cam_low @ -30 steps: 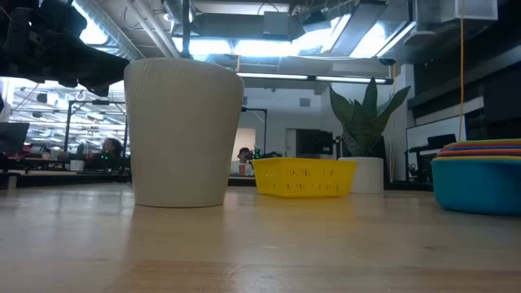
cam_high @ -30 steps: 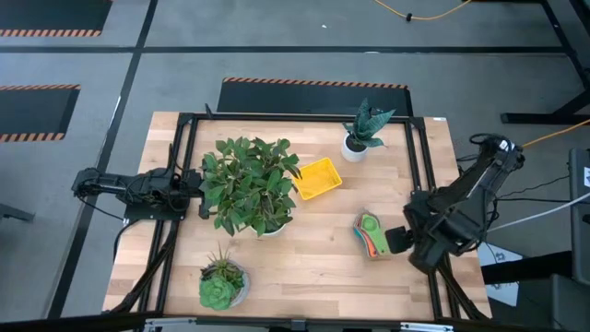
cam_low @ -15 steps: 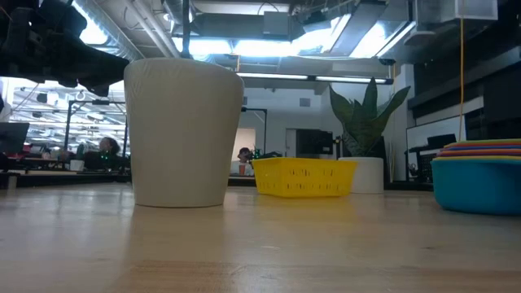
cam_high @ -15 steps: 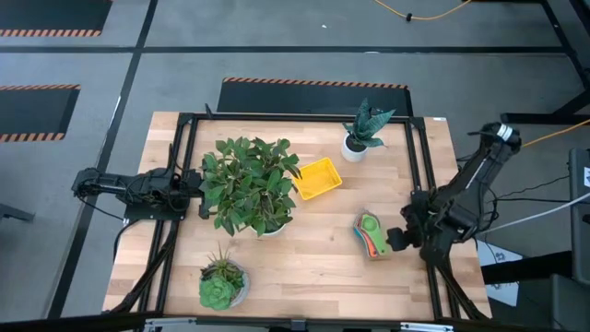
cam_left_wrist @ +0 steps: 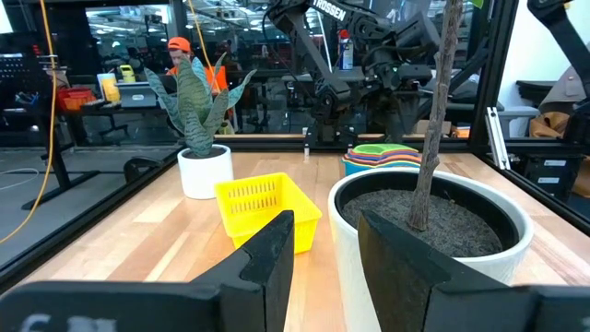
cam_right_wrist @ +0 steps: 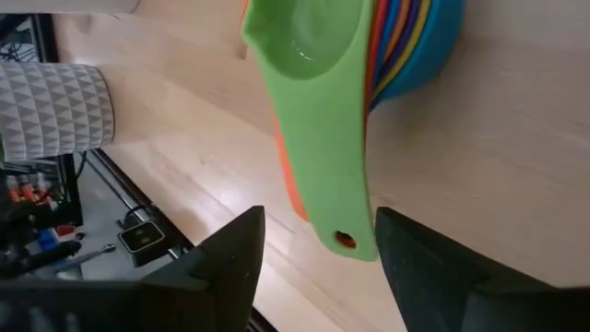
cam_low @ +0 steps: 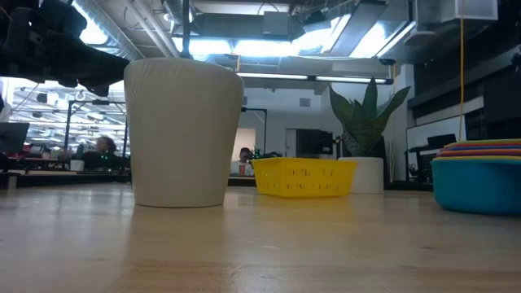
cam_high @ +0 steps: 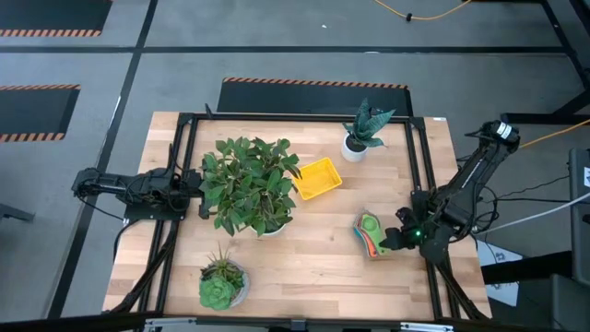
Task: Nest measuring cups in basket
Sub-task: Put the nested measuring cups into the yellow basket
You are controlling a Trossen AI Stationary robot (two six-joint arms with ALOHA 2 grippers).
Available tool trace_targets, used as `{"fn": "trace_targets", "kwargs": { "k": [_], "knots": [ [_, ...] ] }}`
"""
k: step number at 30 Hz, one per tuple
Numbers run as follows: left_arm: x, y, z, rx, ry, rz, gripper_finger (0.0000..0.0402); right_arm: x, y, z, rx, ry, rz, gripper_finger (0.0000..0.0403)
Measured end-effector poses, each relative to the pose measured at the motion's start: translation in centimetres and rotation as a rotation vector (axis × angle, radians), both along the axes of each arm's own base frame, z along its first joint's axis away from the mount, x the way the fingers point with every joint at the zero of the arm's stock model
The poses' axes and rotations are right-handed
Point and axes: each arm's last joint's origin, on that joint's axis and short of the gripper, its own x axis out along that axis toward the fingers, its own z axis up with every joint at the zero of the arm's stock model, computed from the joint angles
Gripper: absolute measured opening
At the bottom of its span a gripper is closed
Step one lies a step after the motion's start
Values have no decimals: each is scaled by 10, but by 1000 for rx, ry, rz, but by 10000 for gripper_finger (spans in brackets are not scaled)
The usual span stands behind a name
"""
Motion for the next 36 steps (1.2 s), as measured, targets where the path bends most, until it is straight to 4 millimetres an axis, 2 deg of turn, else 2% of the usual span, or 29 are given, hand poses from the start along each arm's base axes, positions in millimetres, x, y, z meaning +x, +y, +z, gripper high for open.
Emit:
{"fn": "trace_targets", "kwargs": {
  "k": [7,19,23,31,36],
  "knots": [
    [0,0,0,0,0,-1,117,-3,-2,-3,10,74,11,211],
    [0,0,0,0,1,0,117,-3,-5,-4,-123,29,75,214],
    [0,0,0,0,0,0,117,-3,-6,-4,-141,20,69,236],
    [0,0,0,0,0,0,117,-3,-6,-4,-153,22,78,309],
    [0,0,0,0,0,0,117,-1,-2,-8,-161,27,79,320]
  ]
}}
